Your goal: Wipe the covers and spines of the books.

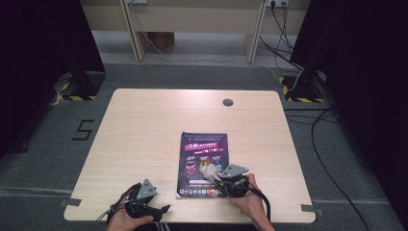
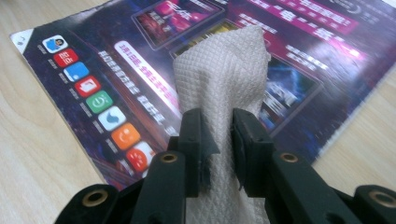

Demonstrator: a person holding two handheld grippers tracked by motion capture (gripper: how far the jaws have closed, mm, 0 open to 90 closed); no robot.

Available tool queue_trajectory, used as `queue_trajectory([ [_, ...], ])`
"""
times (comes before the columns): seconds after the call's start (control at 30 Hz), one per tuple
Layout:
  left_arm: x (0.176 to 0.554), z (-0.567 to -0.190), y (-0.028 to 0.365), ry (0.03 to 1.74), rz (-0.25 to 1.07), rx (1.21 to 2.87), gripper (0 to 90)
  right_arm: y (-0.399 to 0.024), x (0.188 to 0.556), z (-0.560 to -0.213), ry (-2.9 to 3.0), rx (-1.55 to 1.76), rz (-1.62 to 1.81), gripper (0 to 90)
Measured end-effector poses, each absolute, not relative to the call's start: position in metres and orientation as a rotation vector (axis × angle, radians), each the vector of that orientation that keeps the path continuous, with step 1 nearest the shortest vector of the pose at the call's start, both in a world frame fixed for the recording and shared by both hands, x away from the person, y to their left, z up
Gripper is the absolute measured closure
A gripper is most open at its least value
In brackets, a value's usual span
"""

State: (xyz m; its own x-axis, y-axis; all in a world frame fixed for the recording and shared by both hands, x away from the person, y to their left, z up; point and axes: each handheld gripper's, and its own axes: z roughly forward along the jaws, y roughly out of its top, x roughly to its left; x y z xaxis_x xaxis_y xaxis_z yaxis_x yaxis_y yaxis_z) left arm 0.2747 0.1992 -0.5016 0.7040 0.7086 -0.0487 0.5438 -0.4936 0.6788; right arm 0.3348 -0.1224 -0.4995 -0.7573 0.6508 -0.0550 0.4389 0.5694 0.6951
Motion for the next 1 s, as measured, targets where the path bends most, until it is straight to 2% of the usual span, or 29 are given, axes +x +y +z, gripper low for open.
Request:
queue_trajectory([
  [0.3,0.275,-0.502,0.199,0.954,0.311,2.219,17.8,-0.126,0.303,-0.500,2.540,0.813,1.000,74.8],
  [0.53,0.276,-0.501,0.199,0.962,0.322,2.201,17.9,-0.150,0.308,-0.499,2.478,0.907,0.963,74.9],
  [0.7,0.281,-0.500,0.195,0.981,0.329,2.165,17.9,-0.146,0.298,-0.499,2.505,0.875,0.973,74.9],
  [1.0,0.304,-0.505,0.165,0.995,0.325,2.123,17.5,-0.160,0.297,-0.499,2.480,0.910,0.970,74.7],
])
